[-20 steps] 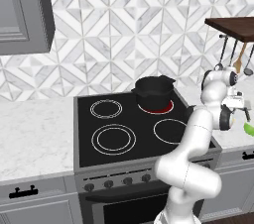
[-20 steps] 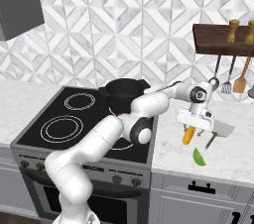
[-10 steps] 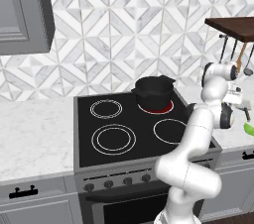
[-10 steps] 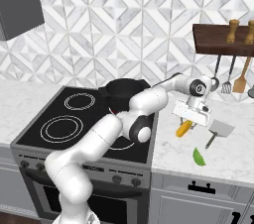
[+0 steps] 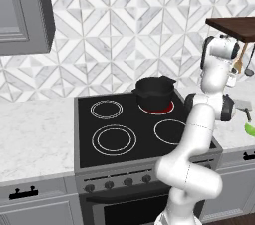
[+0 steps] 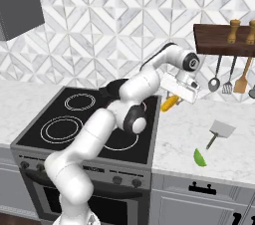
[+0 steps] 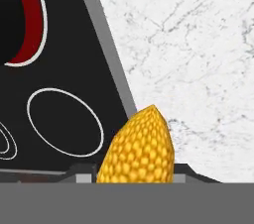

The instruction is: Put the lemon wedge and corn in the pot. Retrieve the spatula and lightly stir the vegetables in the pot.

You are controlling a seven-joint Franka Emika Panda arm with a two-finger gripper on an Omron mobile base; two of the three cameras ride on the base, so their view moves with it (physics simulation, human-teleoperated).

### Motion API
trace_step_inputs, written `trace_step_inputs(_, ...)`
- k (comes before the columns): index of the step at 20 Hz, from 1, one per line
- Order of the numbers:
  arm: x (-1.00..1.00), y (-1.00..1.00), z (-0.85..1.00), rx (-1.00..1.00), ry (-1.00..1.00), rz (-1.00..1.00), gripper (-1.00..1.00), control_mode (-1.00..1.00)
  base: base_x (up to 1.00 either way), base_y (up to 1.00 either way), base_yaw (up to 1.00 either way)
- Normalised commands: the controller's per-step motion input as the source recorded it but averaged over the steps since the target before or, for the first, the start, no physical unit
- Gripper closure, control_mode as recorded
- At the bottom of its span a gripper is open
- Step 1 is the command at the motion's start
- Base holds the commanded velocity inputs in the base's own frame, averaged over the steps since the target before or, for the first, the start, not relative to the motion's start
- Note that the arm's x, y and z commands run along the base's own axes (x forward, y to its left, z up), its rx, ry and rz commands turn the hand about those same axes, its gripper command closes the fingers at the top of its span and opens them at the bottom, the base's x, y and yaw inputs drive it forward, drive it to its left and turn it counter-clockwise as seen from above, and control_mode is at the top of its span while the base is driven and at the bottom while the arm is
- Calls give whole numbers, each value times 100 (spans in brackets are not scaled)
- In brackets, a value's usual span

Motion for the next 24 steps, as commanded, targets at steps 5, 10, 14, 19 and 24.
trace_step_inputs(5,-6,100,86,-7,-18,0,100,-100,0,0,0)
trace_step_inputs(10,0,100,41,-16,-12,0,100,-100,0,0,0)
trace_step_inputs(14,0,100,25,-20,-16,0,100,-100,0,0,0)
trace_step_inputs(19,0,100,22,-21,-16,0,100,-100,0,0,0)
trace_step_inputs(24,26,100,-18,-22,-4,0,100,-100,0,0,0)
